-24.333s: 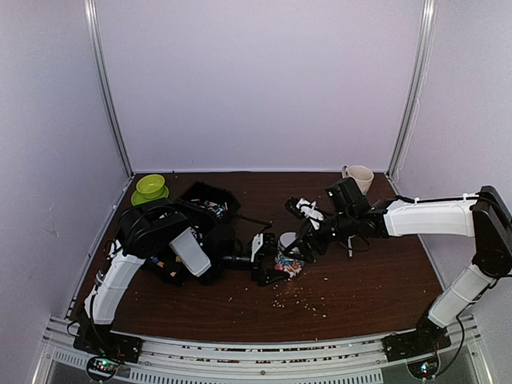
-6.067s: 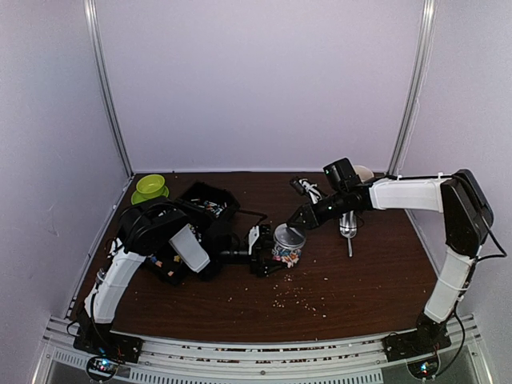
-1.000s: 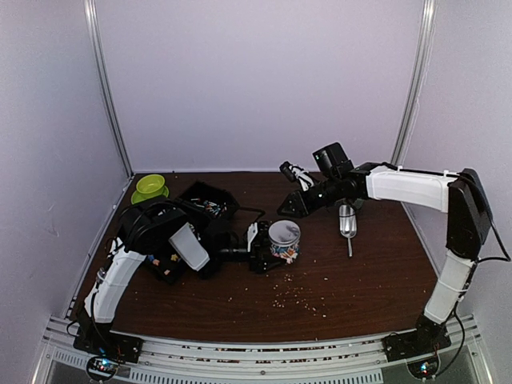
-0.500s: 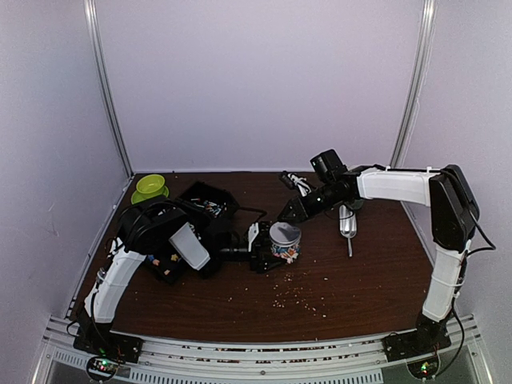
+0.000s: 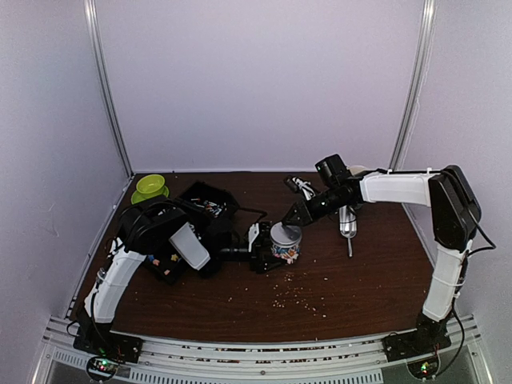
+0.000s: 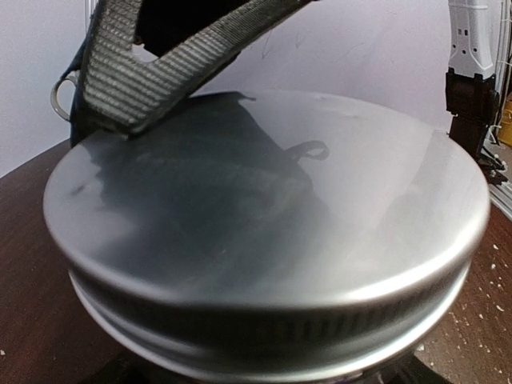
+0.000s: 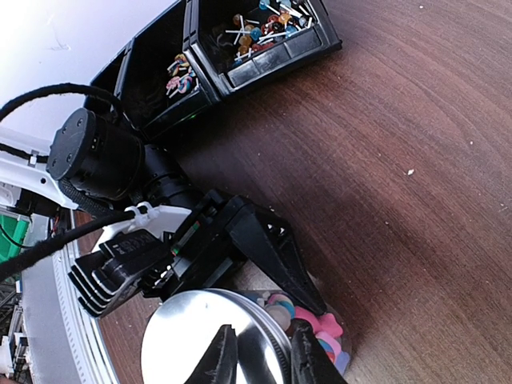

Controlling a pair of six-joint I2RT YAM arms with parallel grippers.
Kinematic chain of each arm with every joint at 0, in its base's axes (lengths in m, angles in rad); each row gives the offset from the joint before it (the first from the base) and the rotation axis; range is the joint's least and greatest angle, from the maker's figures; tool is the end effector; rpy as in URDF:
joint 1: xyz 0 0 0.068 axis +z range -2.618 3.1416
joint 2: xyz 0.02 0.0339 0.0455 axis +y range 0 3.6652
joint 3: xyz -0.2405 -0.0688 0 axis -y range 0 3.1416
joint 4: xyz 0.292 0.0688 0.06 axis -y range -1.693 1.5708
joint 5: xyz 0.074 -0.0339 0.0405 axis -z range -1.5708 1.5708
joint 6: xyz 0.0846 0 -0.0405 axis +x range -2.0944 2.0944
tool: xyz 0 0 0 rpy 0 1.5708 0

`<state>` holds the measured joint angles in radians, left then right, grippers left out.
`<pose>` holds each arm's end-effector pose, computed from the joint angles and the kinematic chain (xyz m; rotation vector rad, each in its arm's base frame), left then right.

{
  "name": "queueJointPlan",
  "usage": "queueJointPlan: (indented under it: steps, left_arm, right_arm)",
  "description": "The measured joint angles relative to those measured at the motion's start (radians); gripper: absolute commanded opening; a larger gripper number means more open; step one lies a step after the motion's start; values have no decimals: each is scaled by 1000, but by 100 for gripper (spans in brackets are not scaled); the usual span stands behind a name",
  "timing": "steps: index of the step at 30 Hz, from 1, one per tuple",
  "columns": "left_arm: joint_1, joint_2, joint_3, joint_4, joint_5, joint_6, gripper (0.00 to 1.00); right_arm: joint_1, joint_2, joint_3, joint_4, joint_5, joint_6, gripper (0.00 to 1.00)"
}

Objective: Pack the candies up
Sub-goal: Screw the box lid onto the packing bottle.

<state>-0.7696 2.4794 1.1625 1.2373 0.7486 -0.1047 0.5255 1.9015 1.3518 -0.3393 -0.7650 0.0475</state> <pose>0.3023 -0.3730 -0.0170 1.1273 1.3928 -1.2580 0.3716 0.2832 0.1347 -0.9184 2.2944 1.1894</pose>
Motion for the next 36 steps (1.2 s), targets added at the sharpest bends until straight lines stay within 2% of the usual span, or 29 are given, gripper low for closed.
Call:
queueJointPlan:
  steps: [7, 22, 31, 36]
  left_arm:
    - [0, 0, 1, 0, 5, 1, 73]
    - [1, 0, 1, 2, 9, -6, 73]
    - [6, 0, 3, 3, 6, -24, 73]
    - [10, 0, 9, -1, -10, -41, 72]
  right_arm:
    - [-12, -71, -90, 38, 20, 4, 14]
    - [-4, -247, -298, 105, 65, 12, 13]
    - [52, -282, -319, 55, 84, 11, 16]
    - [101, -283, -356, -9, 81, 2, 23]
